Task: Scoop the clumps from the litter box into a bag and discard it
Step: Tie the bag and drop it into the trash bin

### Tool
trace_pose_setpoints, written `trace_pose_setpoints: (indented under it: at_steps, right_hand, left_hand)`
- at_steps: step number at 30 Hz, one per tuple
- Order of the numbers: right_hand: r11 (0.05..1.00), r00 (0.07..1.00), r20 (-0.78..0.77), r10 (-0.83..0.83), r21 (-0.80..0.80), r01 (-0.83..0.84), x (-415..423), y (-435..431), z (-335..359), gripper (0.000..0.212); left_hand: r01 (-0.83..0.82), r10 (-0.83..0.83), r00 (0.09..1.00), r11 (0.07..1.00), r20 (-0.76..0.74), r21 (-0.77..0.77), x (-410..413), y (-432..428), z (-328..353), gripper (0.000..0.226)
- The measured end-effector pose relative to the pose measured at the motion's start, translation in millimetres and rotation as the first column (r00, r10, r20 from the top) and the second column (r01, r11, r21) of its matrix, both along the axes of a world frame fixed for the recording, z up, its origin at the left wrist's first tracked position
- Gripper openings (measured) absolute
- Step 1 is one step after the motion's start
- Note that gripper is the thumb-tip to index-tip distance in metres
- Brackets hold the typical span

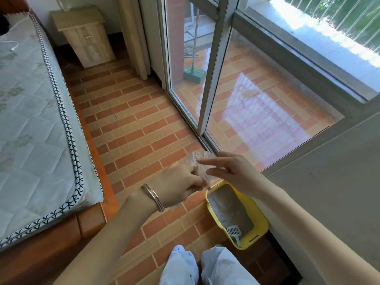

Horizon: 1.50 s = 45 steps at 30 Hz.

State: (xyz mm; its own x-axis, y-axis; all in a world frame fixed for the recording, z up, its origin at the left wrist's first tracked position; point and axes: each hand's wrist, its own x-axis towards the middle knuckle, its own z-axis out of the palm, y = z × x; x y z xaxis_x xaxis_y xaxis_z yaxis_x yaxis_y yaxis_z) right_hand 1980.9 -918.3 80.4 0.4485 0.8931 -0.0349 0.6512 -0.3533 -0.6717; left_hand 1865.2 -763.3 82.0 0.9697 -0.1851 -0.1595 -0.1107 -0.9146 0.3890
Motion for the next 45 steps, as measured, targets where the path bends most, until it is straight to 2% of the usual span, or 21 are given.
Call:
trace_pose_setpoints:
  at_steps: [3, 5, 8, 10, 13, 15, 17, 19, 21, 25, 27, 28, 30, 32, 36, 38, 41, 42, 43, 45]
  right_hand:
    - [0.993, 0.99, 0.113, 0.084, 0.072, -0.093, -6.3, -0.5, 1.5, 0.044]
    - [0.984, 0.974, 0.183, 0.137, 0.085, -0.154, -10.9, -0.4, -2.3, 0.042]
    - [0.989, 0.986, 0.081, 0.146, -0.043, -0.143, -15.7, 2.3, -8.1, 0.035]
    - [0.984, 0.994, 0.011, 0.11, -0.142, -0.107, -16.9, 4.5, -10.8, 0.028]
    - [0.982, 0.997, -0.033, 0.073, -0.174, -0.078, -20.7, 6.7, -15.3, 0.023]
    - [0.988, 0.989, -0.149, 0.008, -0.152, -0.031, -20.7, 7.3, -15.6, 0.022]
    - [0.99, 0.966, -0.253, -0.041, -0.14, 0.005, -20.2, 8.9, -12.3, 0.021]
    - [0.988, 0.963, -0.265, -0.05, -0.156, 0.008, -21.6, 10.6, -8.7, 0.019]
    - [0.985, 0.978, -0.203, -0.051, -0.172, 0.016, -24.4, 11.1, -7.2, 0.022]
    - [0.99, 0.989, 0.146, -0.033, -0.13, 0.052, -31.5, 12.3, -9.8, 0.024]
    - [0.994, 0.972, 0.23, -0.055, -0.08, 0.076, -34.4, 13.7, -14.1, 0.021]
    - [0.995, 0.967, 0.244, -0.069, -0.049, 0.084, -35.7, 13.9, -16.5, 0.02]
    - [0.995, 0.96, 0.262, -0.097, 0.023, 0.094, -38.1, 14.0, -19.8, 0.018]
    - [0.988, 0.952, 0.273, -0.139, 0.1, 0.116, -39.8, 14.0, -21.8, 0.018]
    - [0.956, 0.96, 0.16, -0.228, 0.223, 0.19, -39.9, 16.2, -21.3, 0.028]
    - [0.954, 0.973, 0.111, -0.2, 0.25, 0.168, -38.5, 16.3, -20.0, 0.031]
    - [0.965, 0.986, 0.111, -0.124, 0.244, 0.094, -38.7, 16.0, -18.1, 0.02]
    - [0.967, 0.989, 0.095, -0.115, 0.237, 0.09, -38.7, 15.3, -18.1, 0.014]
    - [0.968, 0.99, 0.07, -0.121, 0.231, 0.102, -39.1, 14.4, -17.7, 0.012]
    - [0.966, 0.988, -0.004, -0.154, 0.21, 0.151, -41.6, 12.1, -17.2, 0.018]
  left_hand:
    - [0.033, -0.032, 0.997, 0.999, -0.066, 0.015, -3.8, 3.2, 1.5, 0.029]
    - [0.088, -0.082, 0.988, 0.995, -0.132, 0.039, -3.3, 5.5, 0.8, 0.027]
    - [0.129, -0.126, 0.977, 0.992, -0.17, 0.005, -5.5, 8.9, -1.1, 0.025]
    - [0.095, -0.103, 0.986, 0.993, -0.127, -0.068, -10.3, 12.9, -6.2, 0.021]
    - [-0.034, 0.043, 0.999, 0.954, 0.026, -0.297, -17.7, 17.3, -15.9, 0.013]
    - [-0.099, 0.175, 0.975, 0.892, 0.134, -0.442, -22.3, 15.8, -18.1, 0.008]
    - [-0.156, 0.273, 0.942, 0.873, 0.197, -0.462, -26.6, 10.8, -19.0, 0.007]
    - [-0.234, 0.359, 0.908, 0.863, 0.218, -0.448, -29.0, 6.9, -22.5, 0.012]
    - [-0.321, 0.425, 0.892, 0.837, 0.156, -0.444, -29.8, 5.0, -25.0, 0.021]
    - [-0.399, 0.446, 0.895, 0.77, -0.029, -0.497, -30.5, 2.0, -21.7, 0.021]
    - [-0.418, 0.432, 0.897, 0.76, -0.094, -0.498, -29.3, 1.1, -20.1, 0.014]
    - [-0.435, 0.429, 0.893, 0.751, -0.134, -0.497, -28.6, 1.6, -21.3, 0.017]
    - [-0.465, 0.419, 0.883, 0.726, -0.21, -0.506, -27.0, 3.6, -23.2, 0.026]
    - [-0.489, 0.414, 0.87, 0.656, -0.268, -0.576, -24.1, 6.7, -25.4, 0.024]
    - [-0.539, 0.393, 0.832, 0.408, -0.391, -0.737, -18.5, 11.8, -20.1, 0.014]
    - [-0.561, 0.341, 0.817, 0.283, -0.465, -0.778, -17.7, 13.8, -15.6, 0.01]
    - [-0.607, 0.277, 0.777, 0.093, -0.565, -0.789, -18.6, 18.1, -13.3, 0.019]
    - [-0.616, 0.302, 0.764, 0.075, -0.571, -0.784, -19.1, 19.3, -13.0, 0.021]
    - [-0.62, 0.359, 0.751, 0.095, -0.554, -0.779, -20.1, 20.3, -12.2, 0.023]
    - [-0.623, 0.498, 0.734, 0.222, -0.463, -0.75, -23.2, 21.9, -11.9, 0.027]
